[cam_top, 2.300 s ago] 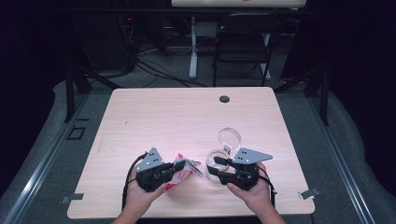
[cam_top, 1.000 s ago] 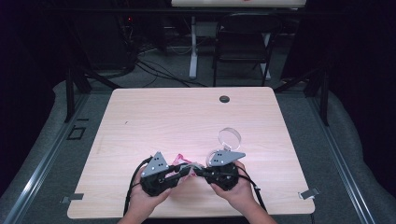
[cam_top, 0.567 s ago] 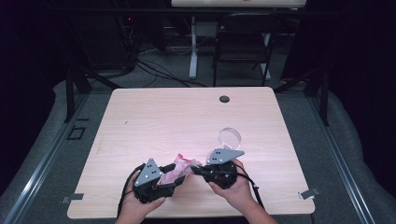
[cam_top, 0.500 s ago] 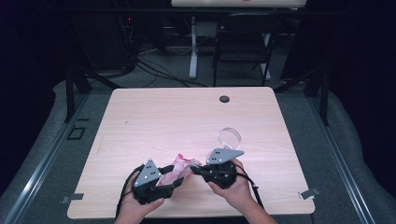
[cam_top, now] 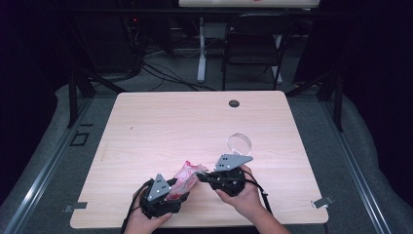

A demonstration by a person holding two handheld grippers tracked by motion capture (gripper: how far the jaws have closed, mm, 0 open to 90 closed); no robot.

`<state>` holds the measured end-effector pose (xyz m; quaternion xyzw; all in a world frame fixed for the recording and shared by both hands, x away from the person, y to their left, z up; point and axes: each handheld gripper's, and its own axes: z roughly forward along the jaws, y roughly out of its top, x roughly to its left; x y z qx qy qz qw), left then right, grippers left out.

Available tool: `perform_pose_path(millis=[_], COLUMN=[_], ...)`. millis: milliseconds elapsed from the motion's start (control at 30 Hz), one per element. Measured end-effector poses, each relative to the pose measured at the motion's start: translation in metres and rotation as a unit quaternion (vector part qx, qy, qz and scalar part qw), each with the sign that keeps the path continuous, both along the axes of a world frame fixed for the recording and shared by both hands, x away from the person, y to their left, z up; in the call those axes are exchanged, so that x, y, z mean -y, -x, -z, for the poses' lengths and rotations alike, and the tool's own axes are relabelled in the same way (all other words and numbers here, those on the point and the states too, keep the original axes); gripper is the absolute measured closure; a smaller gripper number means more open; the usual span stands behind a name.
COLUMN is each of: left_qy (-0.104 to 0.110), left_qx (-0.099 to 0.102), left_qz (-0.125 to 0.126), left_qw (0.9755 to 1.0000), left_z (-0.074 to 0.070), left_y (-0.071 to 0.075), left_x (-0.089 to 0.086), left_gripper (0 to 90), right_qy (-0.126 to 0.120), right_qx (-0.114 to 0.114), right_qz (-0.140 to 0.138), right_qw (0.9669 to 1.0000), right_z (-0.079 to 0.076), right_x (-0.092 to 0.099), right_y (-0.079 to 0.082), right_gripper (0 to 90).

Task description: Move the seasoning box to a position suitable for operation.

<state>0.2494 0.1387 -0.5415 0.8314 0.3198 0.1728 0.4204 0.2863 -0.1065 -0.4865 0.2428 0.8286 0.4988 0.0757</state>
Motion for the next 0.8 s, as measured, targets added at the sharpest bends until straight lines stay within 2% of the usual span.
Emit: perform_pose_path(millis=[200, 433, 800], left_qy=[-0.014, -0.015, 0.004], left_qx=[0.005, 0.006, -0.001], left_qz=[-0.018, -0.023, -0.030], left_qw=[0.9997, 0.9996, 0.9995], left_z=[0.008, 0.014, 0.023], left_y=[-0.002, -0.005, -0.013], left_x=[0.000, 0.001, -0.001], left_gripper=[33.8, 33.3, 28.3], right_qy=[-0.002, -0.002, -0.004], right_qx=[-0.001, -0.001, -0.001], right_qz=[-0.002, -0.003, -0.003], right_qw=[1.0000, 1.0000, 1.0000], right_z=[0.000, 0.000, 0.001], right_x=[0.000, 0.000, 0.000], right_y=[-0.001, 0.000, 0.001], right_gripper=[90.0, 90.0, 90.0])
